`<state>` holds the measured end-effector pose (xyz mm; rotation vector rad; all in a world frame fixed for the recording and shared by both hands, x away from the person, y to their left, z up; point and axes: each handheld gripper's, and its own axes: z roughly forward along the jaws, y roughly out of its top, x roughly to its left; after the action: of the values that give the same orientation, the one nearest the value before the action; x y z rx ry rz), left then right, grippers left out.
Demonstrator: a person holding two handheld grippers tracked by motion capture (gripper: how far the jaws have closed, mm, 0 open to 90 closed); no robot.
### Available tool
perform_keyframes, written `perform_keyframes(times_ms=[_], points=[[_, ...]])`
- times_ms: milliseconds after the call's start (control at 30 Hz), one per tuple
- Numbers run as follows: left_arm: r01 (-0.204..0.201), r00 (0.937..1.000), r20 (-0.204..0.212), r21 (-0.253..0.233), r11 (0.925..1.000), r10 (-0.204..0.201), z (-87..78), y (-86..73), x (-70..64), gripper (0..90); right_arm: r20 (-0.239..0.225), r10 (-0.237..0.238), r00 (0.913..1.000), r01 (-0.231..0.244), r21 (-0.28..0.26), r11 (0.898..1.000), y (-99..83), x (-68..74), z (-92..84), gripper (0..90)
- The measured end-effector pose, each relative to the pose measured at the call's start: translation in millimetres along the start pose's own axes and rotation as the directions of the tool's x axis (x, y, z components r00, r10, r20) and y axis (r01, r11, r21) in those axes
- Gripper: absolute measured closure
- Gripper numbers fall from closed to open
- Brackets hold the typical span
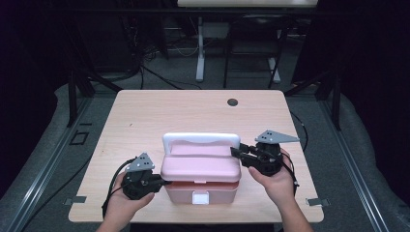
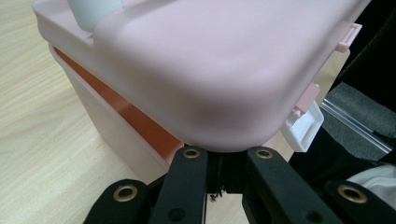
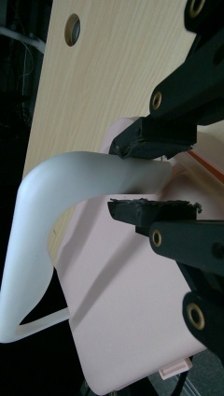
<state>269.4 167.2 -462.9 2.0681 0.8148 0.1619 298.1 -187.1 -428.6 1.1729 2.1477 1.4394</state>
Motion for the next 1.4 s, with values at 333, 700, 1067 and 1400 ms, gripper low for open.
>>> perform_keyframes(times_ms=[333, 700, 1067, 1400], points=[[-0.008, 1.0, 0.001, -0.031, 0.9995, 0.008, -6.2, 9.5, 0.9, 88.9, 0.031, -0.029, 0.9991, 0.031, -0.063, 0.998, 13.9, 4.8, -36.7, 67.6], [-0.013, 0.9998, 0.011, -0.06, 0.9981, 0.014, -11.6, 19.4, 3.5, 88.9, 0.103, 0.01, 0.9946, -0.004, -0.065, 0.998, -2.5, 0.7, -50.8, 61.2], [-0.016, 0.9997, 0.016, -0.077, 0.9969, 0.017, -14.7, 26.9, 6.2, 89.0, 0.099, 0.012, 0.995, -0.011, -0.014, 1.0, -26.2, 4.1, -48.9, 71.1], [-0.017, 0.9996, 0.021, -0.087, 0.996, 0.019, -14.9, 28.1, 7.6, 89.2, 0.095, -0.024, 0.9952, 0.019, 0.05, 0.999, -42.9, 12.1, -32.1, 76.9]])
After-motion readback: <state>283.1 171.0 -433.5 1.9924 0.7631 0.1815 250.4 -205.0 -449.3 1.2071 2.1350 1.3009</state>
